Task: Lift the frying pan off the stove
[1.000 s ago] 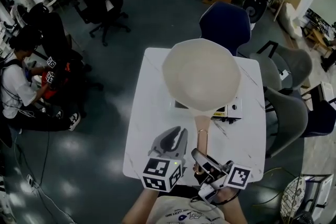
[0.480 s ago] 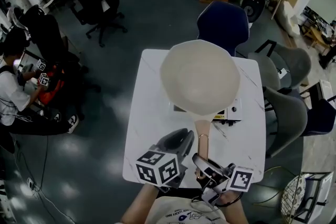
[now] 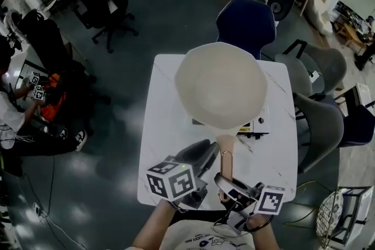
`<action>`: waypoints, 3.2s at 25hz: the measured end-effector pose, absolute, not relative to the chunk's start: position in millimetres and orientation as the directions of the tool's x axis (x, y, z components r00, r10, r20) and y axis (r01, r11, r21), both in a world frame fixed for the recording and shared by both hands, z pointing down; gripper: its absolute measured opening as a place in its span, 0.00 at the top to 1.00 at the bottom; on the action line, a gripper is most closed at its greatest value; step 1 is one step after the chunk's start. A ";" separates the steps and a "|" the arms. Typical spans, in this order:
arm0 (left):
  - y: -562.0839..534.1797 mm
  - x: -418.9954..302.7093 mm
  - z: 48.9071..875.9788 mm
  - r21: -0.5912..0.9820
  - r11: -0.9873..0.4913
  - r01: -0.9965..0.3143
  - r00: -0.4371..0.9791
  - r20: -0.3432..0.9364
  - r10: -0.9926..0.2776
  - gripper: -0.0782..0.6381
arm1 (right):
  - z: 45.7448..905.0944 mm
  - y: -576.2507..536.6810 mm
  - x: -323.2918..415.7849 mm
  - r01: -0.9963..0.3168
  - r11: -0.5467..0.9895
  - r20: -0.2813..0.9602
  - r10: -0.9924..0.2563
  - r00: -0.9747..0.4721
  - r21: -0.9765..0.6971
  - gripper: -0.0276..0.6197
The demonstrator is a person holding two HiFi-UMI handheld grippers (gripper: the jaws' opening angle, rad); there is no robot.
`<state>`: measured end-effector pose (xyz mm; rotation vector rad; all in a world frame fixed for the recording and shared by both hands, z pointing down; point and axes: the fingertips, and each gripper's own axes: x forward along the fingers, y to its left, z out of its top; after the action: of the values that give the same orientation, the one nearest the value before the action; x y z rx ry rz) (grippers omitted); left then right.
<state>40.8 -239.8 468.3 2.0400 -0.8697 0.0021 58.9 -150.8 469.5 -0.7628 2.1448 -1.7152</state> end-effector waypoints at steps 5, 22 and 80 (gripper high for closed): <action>-239.9 48.7 469.4 0.767 -0.356 -0.533 0.793 0.308 -0.525 0.69 | 467.4 -152.0 55.4 -0.221 0.151 0.106 -0.540 -0.835 -0.964 0.76; -258.8 68.6 476.5 0.903 -0.238 -0.357 0.869 0.228 -0.438 0.67 | 467.5 -151.0 51.6 -0.210 0.163 0.120 -0.439 -0.890 -0.964 0.76; -277.7 97.4 483.6 0.960 -0.198 -0.199 0.926 0.119 -0.357 0.63 | 463.1 -150.0 50.5 -0.182 0.160 0.104 -0.403 -0.909 -0.970 0.77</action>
<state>97.4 -277.7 483.6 1.7827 -0.4171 -0.1505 50.5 -150.0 463.1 -0.5753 2.2499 -1.8398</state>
